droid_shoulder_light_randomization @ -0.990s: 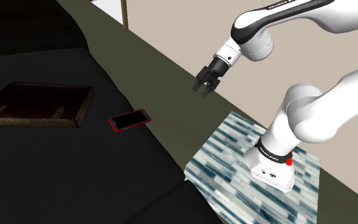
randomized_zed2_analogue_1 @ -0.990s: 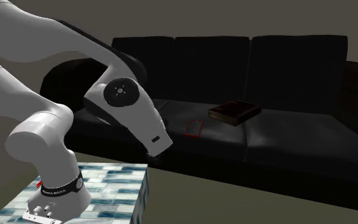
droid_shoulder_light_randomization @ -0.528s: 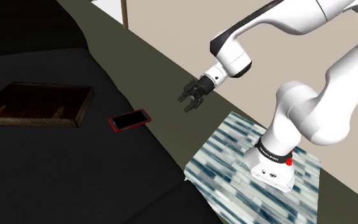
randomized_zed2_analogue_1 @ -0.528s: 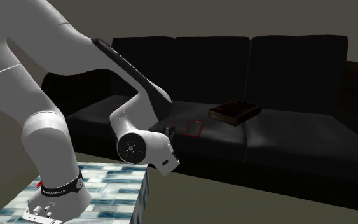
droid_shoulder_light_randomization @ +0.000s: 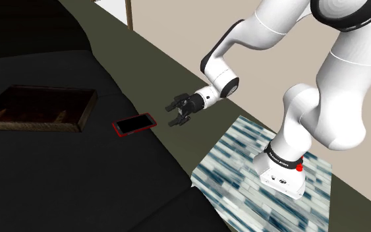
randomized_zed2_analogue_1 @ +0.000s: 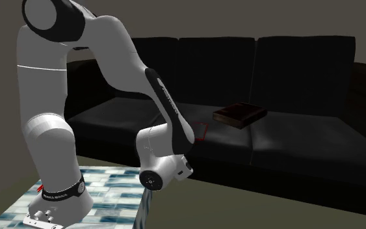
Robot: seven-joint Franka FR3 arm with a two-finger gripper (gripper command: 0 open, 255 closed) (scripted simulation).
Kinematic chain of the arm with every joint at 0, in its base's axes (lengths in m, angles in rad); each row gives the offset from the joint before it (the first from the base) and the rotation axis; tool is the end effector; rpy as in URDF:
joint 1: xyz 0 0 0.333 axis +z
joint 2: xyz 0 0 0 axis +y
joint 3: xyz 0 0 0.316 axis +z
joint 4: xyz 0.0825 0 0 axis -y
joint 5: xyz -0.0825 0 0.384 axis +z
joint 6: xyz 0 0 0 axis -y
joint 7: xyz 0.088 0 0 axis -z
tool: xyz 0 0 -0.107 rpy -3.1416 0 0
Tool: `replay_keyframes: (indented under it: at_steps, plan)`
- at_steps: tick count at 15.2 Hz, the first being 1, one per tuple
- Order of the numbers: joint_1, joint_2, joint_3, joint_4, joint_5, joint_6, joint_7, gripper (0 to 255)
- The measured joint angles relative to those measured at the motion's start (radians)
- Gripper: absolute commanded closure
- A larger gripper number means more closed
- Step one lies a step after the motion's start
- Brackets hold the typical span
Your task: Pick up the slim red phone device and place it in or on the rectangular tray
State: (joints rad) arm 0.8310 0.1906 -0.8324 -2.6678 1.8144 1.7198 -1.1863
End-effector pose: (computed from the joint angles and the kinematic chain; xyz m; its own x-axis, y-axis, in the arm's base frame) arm 0.3852 0.0753 0.2015 0.9615 -0.2745 -0.0103 -0.0627 -0.1828 -0.9811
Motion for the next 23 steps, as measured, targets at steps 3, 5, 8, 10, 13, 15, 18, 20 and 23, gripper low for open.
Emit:
replay_keyframes:
  at_steps: [3, 5, 8, 10, 13, 15, 18, 20, 23]
  plan:
    - [0.012, 0.042, 0.036, 0.018, 0.069, -0.027, -0.009, 0]
    - [0.022, 0.062, 0.055, 0.033, 0.103, -0.028, -0.008, 0]
    - [0.035, 0.073, 0.074, 0.045, 0.135, -0.02, -0.004, 0]
    - [0.037, 0.073, 0.077, 0.046, 0.14, -0.018, -0.004, 0]
    - [0.038, 0.073, 0.077, 0.046, 0.141, -0.017, -0.004, 0]
    - [0.038, 0.073, 0.077, 0.046, 0.141, -0.017, -0.004, 255]
    - [0.038, 0.073, 0.077, 0.046, 0.141, -0.017, -0.004, 255]
    - [0.038, 0.073, 0.077, 0.046, 0.141, -0.018, -0.004, 255]
    - [0.038, 0.073, 0.077, 0.046, 0.141, -0.018, -0.004, 255]
